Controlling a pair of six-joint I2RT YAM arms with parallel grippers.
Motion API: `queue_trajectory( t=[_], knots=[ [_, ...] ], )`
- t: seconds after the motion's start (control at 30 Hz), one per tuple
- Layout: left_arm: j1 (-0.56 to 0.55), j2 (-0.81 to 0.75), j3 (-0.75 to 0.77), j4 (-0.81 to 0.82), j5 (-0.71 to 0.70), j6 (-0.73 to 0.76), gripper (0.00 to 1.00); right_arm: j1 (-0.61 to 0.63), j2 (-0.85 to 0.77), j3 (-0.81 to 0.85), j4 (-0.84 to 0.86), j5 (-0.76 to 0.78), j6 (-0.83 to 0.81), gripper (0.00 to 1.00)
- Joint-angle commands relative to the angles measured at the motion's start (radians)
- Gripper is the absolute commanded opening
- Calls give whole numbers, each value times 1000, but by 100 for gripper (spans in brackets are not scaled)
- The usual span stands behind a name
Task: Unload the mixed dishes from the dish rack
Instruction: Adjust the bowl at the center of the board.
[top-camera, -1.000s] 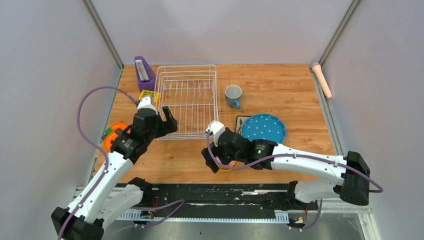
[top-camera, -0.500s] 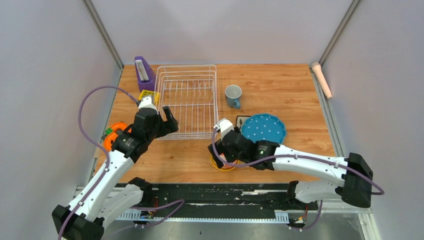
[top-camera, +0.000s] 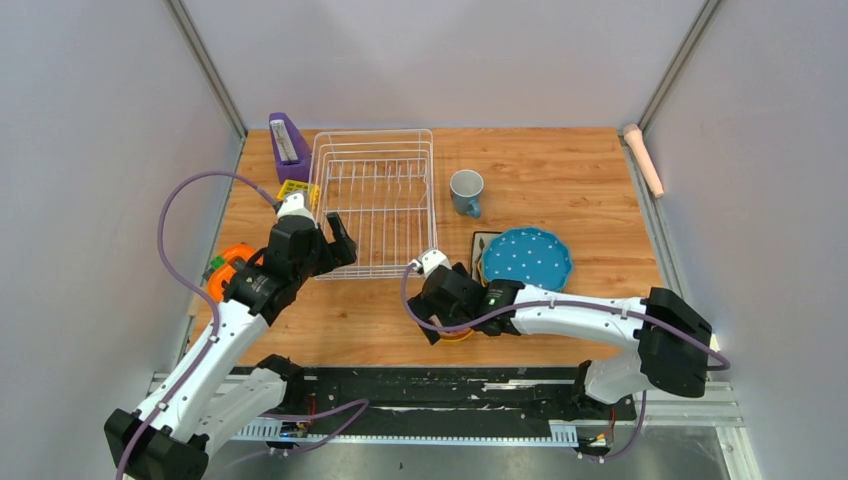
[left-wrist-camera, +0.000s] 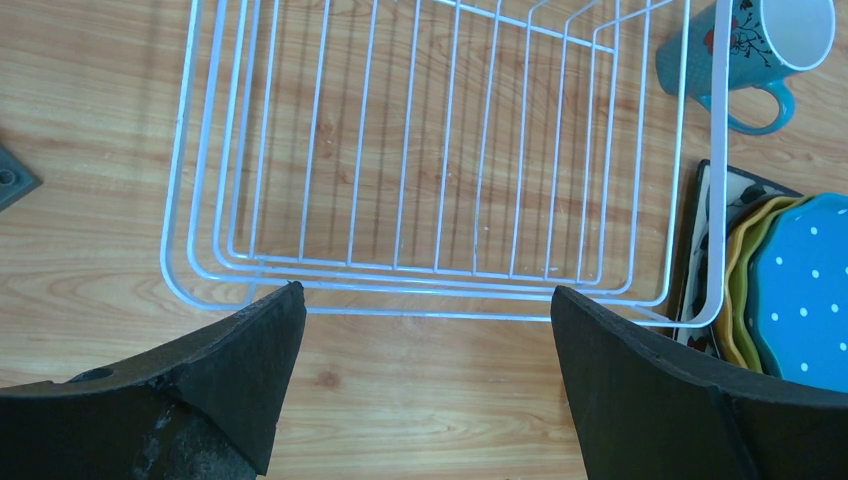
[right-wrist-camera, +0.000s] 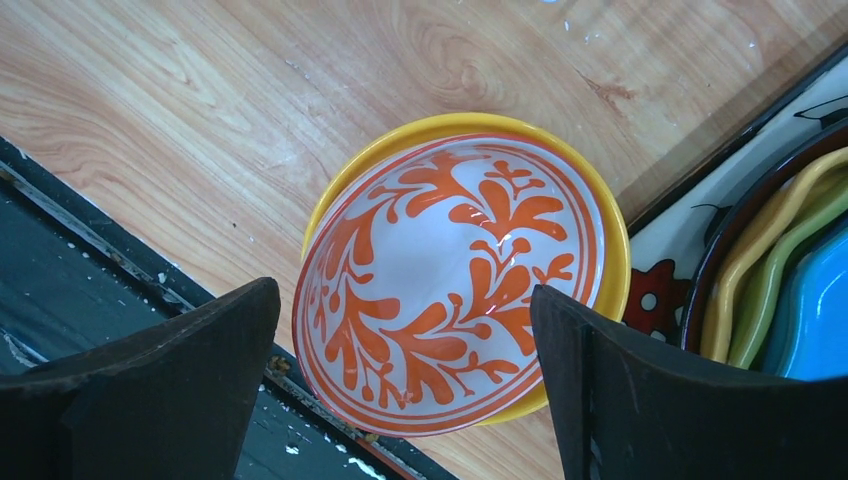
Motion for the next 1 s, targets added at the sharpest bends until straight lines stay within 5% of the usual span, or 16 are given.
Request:
queue_trajectory(
  t=[0.0, 0.37, 0.57, 0.97],
  knots=[
    [-3, -1, -5, 31, -1, 15, 100, -2, 3, 59, 5, 44, 23, 93],
    [-3, 2, -6, 31, -12, 14, 100, 0, 70, 103, 11, -104, 12, 63],
    [-3, 2, -4, 30, -14, 15, 100, 1, 68, 120, -12, -33, 35, 34],
    [-3, 3, -2, 27, -13, 15, 100, 29, 159, 162, -102, 71, 58, 27]
  ],
)
